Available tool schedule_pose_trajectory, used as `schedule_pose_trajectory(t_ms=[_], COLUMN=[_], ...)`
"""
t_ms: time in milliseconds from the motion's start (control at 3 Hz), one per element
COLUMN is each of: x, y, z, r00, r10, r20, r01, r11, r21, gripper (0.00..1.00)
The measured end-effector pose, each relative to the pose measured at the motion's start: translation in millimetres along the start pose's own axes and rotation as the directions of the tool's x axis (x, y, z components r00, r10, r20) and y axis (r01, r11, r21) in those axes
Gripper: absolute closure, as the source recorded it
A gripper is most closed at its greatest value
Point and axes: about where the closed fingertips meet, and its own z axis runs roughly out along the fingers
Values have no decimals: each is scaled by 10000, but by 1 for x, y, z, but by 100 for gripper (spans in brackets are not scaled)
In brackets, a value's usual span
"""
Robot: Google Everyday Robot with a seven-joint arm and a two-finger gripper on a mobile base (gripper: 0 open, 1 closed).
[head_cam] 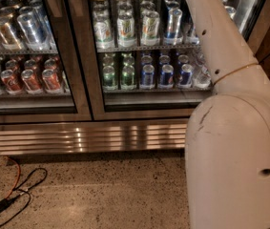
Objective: Open right fridge door
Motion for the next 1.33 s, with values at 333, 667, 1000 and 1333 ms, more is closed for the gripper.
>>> schedule_pose_trajectory(t_ms=[333,667,1000,1333], x=[1,3,3,3], y=[-3,-8,-10,-10], z=[-1,-1,-2,-2], r00=[10000,10000,10000,10000], r10=[0,0,0,0], r20=[0,0,0,2], r01=[0,0,0,0], r11=[10000,10000,10000,10000], r21=[0,1,0,-2], gripper=[58,35,11,0])
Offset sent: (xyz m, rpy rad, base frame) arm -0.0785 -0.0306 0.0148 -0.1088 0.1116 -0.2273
